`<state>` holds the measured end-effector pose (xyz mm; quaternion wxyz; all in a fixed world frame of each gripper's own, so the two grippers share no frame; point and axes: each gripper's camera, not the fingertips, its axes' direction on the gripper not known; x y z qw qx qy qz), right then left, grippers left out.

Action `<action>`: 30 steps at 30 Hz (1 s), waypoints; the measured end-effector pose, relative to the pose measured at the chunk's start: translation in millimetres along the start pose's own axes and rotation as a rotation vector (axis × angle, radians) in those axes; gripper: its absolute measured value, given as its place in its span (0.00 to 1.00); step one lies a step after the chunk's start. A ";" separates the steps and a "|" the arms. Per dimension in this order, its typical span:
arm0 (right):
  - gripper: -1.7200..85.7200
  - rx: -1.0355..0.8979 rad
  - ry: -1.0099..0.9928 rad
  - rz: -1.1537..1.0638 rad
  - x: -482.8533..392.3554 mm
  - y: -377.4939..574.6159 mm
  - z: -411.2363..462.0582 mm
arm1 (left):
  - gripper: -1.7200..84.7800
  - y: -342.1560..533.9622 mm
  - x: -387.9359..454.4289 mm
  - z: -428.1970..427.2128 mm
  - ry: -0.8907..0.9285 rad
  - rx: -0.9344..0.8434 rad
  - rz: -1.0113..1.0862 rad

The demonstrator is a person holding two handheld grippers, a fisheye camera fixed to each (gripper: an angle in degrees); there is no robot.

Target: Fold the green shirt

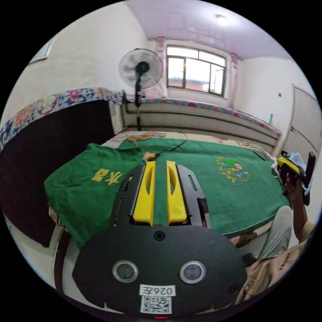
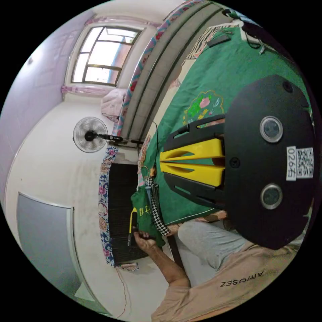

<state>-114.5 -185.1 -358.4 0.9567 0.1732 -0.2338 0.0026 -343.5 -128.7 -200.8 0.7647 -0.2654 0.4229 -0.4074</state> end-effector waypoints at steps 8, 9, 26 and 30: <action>0.05 -0.141 -0.226 -0.053 -77.8 -75.2 224.3 | 0.17 -10.7 -207.4 -93.3 -0.321 0.028 -0.263; 0.06 -0.165 -0.256 -0.043 -85.8 -83.8 255.9 | 0.18 -13.0 -217.7 -97.3 -0.324 0.027 -0.278; 0.17 -0.334 -0.398 0.233 -134.8 -129.5 572.4 | 0.20 -149.0 -358.8 -151.7 -0.177 0.011 -0.286; 0.08 -0.320 -0.236 0.125 -164.1 -134.5 579.9 | 0.08 -164.5 -370.3 -183.4 -0.219 0.074 -0.308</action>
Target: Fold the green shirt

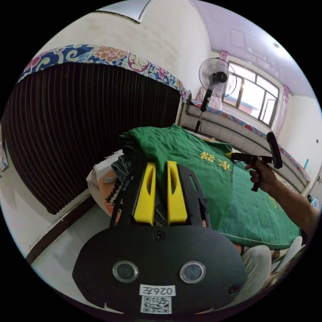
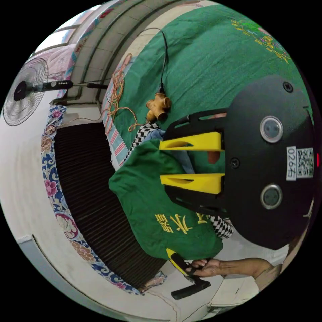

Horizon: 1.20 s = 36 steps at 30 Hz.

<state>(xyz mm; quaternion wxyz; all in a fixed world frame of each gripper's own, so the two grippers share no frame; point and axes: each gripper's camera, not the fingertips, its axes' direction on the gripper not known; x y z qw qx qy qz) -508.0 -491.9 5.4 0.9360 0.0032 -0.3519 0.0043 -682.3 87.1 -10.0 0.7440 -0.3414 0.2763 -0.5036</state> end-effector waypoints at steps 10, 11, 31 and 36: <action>0.05 -0.092 -0.029 0.039 18.5 -7.4 23.8 | 0.07 -64.7 -11.3 -30.9 0.009 -0.040 0.055; 0.03 -0.079 -0.041 0.056 22.1 -6.2 19.1 | 0.06 -71.2 -11.6 -36.0 0.018 -0.037 0.062; 0.01 0.495 -0.156 -0.079 99.2 88.9 -321.0 | 0.04 -128.7 105.2 -184.4 0.411 0.372 0.118; 0.03 0.392 0.156 0.230 252.9 243.7 -410.5 | 0.08 -127.4 231.7 -106.2 0.795 0.126 0.279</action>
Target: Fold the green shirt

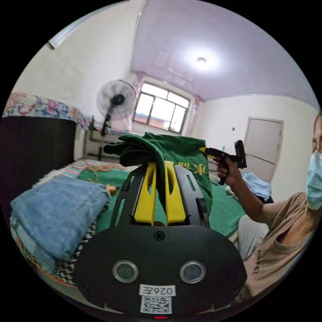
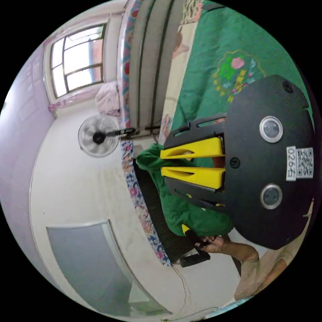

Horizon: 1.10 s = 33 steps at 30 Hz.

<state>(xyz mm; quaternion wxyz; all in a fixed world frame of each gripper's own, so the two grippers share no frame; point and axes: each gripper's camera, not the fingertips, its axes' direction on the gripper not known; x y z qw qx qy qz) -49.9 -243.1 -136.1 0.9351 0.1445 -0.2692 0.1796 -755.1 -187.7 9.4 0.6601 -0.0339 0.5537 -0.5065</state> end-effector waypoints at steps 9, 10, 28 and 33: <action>0.05 -0.121 0.086 0.441 236.1 124.0 -71.9 | 0.12 57.9 -16.4 258.5 0.256 -0.359 -0.286; 0.05 -0.126 0.095 0.429 241.0 122.7 -70.7 | 0.14 65.4 -12.7 281.4 0.233 -0.407 -0.274; 0.07 -0.512 0.255 0.325 362.1 163.6 18.7 | 0.22 164.5 -8.7 461.1 0.116 -0.710 -0.056; 0.03 -0.804 0.074 0.213 355.8 160.2 5.7 | 0.20 182.2 -24.7 487.2 0.160 -0.698 -0.028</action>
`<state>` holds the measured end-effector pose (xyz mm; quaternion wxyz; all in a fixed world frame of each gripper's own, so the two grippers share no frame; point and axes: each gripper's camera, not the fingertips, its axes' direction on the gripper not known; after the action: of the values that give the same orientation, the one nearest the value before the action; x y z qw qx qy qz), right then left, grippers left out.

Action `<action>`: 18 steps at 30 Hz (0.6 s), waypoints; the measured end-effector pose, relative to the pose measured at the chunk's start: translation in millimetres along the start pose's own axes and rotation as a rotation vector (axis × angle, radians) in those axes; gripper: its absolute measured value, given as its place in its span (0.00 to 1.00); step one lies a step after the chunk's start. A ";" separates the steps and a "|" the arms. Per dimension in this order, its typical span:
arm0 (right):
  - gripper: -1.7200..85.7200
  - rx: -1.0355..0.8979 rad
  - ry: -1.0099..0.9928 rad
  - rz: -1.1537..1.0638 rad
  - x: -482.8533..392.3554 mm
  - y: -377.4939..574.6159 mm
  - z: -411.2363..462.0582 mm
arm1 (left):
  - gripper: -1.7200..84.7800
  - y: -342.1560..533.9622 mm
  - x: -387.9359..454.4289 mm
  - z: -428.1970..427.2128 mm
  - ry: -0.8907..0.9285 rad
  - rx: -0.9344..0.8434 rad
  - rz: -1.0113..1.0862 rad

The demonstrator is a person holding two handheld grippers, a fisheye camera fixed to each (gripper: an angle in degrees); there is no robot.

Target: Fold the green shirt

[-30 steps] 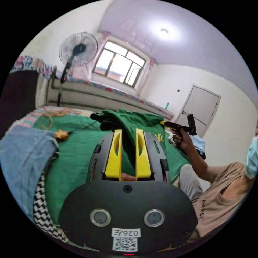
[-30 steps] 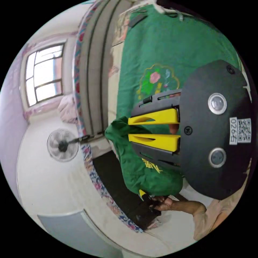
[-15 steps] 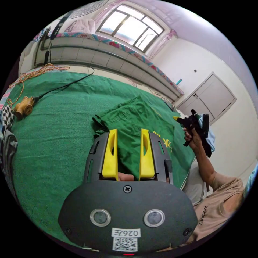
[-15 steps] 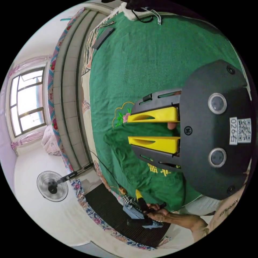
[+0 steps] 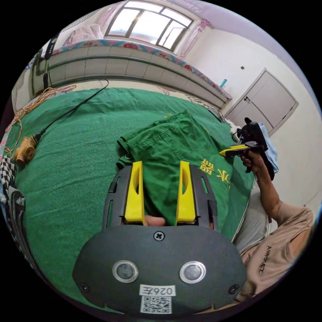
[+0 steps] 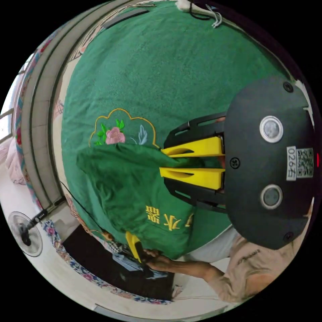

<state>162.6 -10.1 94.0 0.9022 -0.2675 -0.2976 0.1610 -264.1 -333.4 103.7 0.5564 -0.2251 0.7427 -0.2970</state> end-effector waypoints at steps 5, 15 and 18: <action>0.02 -0.126 -0.039 -0.212 -12.8 35.6 -10.5 | 0.18 1.3 -28.0 14.9 0.131 0.010 0.018; 0.07 0.291 -0.158 0.054 63.4 66.5 -77.6 | 0.19 5.2 -23.7 68.1 -0.036 -0.008 0.094; 0.08 0.399 -0.095 0.110 70.7 67.9 -82.1 | 0.20 9.6 -31.3 86.8 0.018 0.041 0.085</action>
<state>259.3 44.5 30.8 0.9121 -0.0914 -0.2868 0.2783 -172.1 -322.2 101.0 0.5662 -0.1792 0.7504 -0.2902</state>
